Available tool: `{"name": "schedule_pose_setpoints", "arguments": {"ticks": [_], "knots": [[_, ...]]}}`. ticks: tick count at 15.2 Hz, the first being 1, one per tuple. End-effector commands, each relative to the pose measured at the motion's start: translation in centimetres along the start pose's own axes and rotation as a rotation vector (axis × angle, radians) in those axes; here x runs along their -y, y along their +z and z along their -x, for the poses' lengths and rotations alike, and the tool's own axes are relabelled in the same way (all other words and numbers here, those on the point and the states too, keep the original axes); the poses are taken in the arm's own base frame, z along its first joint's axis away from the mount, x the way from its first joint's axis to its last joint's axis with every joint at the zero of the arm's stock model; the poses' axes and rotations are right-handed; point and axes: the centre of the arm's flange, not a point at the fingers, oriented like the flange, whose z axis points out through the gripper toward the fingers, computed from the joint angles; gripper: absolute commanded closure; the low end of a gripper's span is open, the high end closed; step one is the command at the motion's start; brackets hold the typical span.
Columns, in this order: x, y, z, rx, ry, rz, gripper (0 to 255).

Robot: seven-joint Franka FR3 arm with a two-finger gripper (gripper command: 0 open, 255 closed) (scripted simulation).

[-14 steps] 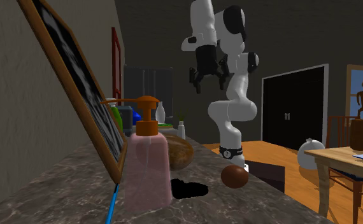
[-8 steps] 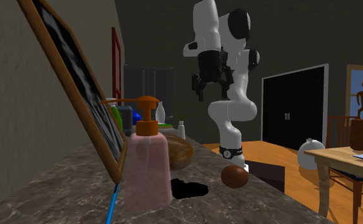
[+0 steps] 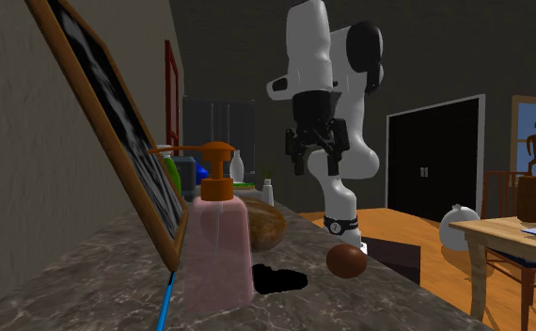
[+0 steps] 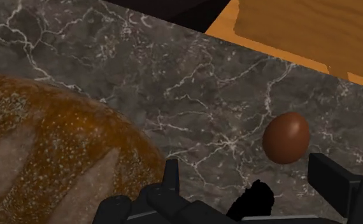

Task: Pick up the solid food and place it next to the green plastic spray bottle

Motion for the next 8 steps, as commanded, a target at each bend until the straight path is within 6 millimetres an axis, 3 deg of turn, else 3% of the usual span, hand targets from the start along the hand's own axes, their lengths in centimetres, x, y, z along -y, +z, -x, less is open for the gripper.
{"name": "schedule_pose_setpoints", "arguments": {"ticks": [1,8], "knots": [[1.3,1.7,-2.0,-0.005,0.067,0.005,0],[4.7,7.2,-8.6,-0.02,0.287,0.029,0]]}}
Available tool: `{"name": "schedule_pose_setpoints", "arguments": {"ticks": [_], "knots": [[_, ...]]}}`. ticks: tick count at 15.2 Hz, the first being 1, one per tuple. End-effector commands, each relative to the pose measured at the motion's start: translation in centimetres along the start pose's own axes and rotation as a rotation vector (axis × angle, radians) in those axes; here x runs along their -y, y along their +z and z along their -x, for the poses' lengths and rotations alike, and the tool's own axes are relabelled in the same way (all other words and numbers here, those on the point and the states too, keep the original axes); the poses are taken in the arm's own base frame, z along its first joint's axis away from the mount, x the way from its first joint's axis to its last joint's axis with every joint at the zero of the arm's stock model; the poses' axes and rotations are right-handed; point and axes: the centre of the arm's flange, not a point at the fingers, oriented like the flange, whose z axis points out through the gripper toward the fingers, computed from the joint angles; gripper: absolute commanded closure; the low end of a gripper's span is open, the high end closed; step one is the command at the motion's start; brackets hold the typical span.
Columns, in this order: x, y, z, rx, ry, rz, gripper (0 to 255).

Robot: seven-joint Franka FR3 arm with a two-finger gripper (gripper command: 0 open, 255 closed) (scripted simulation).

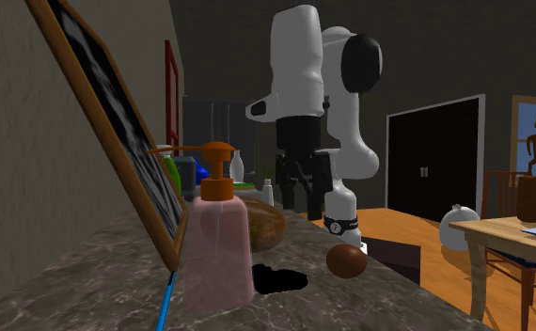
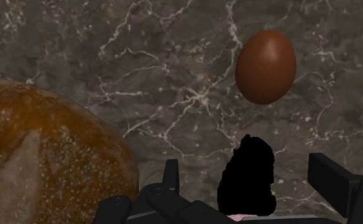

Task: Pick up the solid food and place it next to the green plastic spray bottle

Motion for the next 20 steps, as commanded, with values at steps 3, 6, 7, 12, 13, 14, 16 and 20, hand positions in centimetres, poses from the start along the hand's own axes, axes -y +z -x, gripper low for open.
{"name": "schedule_pose_setpoints", "arguments": {"ticks": [3,6,7,12,13,14,16,20], "knots": [[2.3,3.6,-3.2,-0.009,0.13,0.012,0],[3.3,5.6,-4.9,-0.013,0.187,0.018,0],[3.2,6.1,-4.9,-0.013,0.187,0.018,0],[3.2,8.8,-4.9,-0.013,0.187,0.018,0],[3.2,9.1,-4.9,-0.013,0.187,0.018,0],[3.2,9.1,-4.9,-0.013,0.187,0.018,0],[3.2,9.1,-4.9,-0.013,0.187,0.018,0],[3.2,9.1,-4.9,-0.013,0.187,0.018,0]]}}
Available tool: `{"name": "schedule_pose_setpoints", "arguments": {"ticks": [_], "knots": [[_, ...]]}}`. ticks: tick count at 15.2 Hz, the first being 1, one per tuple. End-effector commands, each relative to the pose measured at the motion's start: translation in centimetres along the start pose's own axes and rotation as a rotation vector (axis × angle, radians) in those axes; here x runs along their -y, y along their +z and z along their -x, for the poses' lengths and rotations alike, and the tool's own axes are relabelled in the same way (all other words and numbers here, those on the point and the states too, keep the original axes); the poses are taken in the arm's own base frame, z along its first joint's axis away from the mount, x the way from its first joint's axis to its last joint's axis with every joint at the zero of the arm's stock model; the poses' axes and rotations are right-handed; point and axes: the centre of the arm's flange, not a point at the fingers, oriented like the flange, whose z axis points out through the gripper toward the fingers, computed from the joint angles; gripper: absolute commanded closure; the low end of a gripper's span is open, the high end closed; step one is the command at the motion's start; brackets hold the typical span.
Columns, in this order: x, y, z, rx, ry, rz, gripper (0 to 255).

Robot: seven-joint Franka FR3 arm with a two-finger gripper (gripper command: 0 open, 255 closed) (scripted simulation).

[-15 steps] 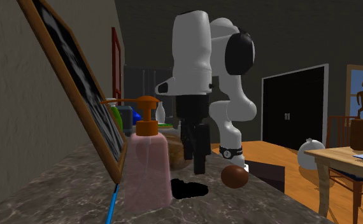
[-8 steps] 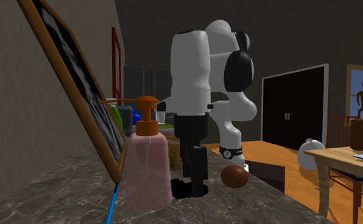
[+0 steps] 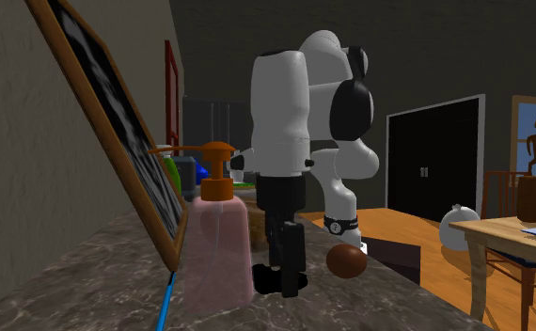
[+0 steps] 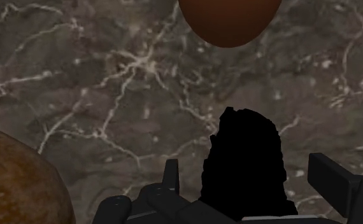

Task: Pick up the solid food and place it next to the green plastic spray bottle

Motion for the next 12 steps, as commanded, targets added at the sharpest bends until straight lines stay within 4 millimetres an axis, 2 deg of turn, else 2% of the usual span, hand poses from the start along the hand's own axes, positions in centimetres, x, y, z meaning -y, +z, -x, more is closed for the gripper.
{"name": "schedule_pose_setpoints", "arguments": {"ticks": [1,10,12], "knots": [[0.0,0.0,0.0,0.0,0.0,0.0,255],[0.0,0.0,0.0,0.0,0.0,0.0,255],[0.0,-1.1,0.0,0.0,0.0,0.0,255]]}}
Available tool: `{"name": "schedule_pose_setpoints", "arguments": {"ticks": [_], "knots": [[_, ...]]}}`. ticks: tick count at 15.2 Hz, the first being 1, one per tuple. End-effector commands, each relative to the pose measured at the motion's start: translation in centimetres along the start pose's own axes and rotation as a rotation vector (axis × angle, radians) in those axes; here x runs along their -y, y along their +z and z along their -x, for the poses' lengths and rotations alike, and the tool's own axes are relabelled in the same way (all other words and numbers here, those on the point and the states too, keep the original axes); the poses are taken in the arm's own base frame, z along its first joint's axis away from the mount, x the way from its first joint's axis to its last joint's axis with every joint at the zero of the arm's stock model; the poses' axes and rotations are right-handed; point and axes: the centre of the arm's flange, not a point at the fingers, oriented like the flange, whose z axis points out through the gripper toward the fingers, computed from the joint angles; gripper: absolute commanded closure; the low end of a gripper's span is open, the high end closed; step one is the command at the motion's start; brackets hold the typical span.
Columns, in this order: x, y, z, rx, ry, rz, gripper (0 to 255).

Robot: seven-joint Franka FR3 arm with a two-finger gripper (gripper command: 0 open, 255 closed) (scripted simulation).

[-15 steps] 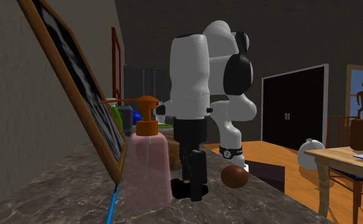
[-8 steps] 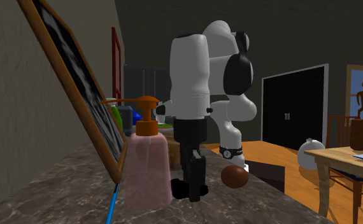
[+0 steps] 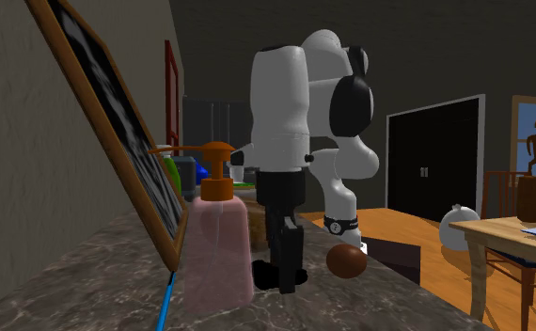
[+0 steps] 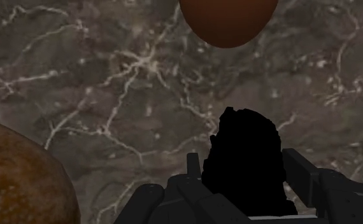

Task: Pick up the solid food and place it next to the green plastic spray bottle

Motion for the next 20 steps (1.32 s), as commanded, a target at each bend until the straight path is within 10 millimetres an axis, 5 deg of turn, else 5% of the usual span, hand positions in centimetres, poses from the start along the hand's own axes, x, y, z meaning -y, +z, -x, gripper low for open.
{"name": "schedule_pose_setpoints", "arguments": {"ticks": [1,20], "knots": [[0.0,-0.9,0.0,0.0,0.0,0.0,255],[0.0,-10.9,0.2,0.0,0.0,0.0,255]]}}
